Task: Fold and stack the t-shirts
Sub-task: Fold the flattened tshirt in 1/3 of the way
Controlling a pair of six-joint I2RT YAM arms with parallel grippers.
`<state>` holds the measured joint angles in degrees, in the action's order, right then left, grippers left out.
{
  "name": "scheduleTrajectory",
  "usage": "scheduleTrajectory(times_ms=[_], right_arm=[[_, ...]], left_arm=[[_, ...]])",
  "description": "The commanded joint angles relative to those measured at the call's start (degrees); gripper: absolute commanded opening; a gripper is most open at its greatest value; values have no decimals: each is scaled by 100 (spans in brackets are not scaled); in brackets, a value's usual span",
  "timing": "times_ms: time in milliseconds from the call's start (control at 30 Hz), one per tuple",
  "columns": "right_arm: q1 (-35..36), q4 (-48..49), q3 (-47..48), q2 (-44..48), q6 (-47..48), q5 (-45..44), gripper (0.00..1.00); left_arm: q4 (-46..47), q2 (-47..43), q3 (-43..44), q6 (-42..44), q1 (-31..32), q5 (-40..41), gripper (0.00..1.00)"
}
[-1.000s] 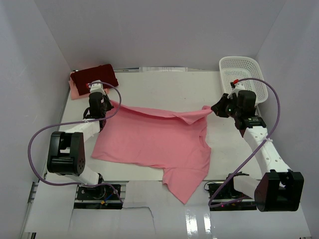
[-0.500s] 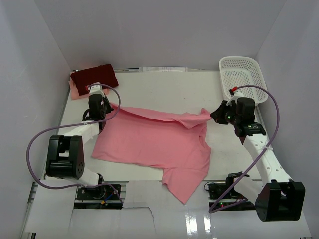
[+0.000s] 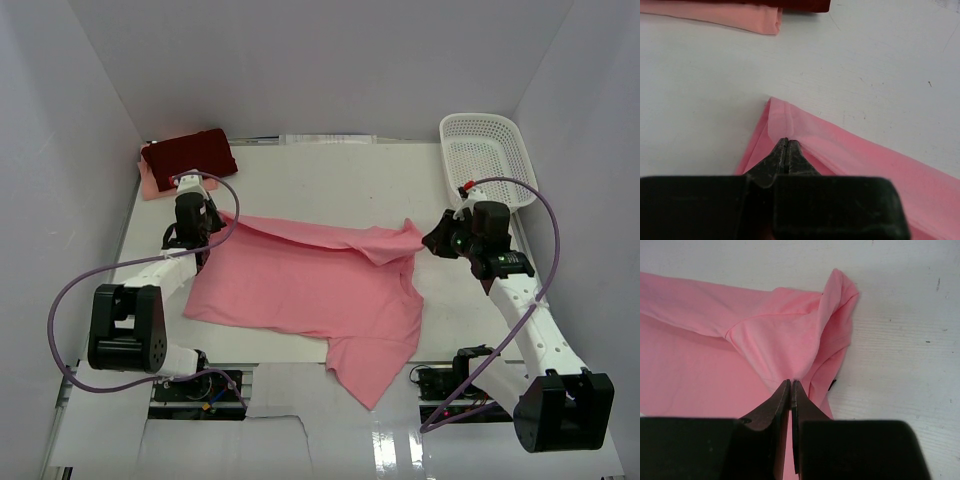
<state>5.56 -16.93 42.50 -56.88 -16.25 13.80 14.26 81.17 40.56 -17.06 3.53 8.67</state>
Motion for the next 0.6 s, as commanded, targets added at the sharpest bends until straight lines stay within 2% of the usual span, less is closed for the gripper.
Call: scheduleTrajectory(times_ms=[0,233,567], right_arm=[[50,-232,65,98,-27,-36,8],[120,-697,21,-7,-71,-79,8],[199,-1154,-66,-86,-150,-62,8]], left_arm=[[-169,-338,-57,-34,-28,100,0],[-327,-339,-153,-174,-28,48,0],[-1083,-171,-21,-509,-28,249,0]])
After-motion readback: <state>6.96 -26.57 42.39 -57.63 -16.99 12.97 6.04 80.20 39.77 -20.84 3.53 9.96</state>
